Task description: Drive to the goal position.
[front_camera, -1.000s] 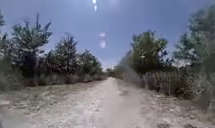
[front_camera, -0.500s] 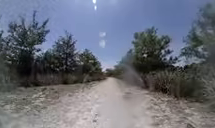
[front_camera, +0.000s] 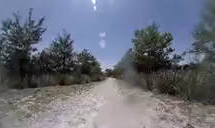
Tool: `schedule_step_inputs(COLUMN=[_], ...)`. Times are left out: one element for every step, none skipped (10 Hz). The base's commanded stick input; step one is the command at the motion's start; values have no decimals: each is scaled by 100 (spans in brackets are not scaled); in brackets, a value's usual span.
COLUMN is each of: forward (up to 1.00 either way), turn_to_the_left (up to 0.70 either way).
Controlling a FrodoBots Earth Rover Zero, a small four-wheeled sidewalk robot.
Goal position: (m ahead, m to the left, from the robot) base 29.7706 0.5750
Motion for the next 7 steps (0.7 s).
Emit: schedule_step_inputs(forward=[70, 70, 70, 70, 70, 70, 70], turn_to_the_left=[0, 0, 0, 0, 0, 0, 0])
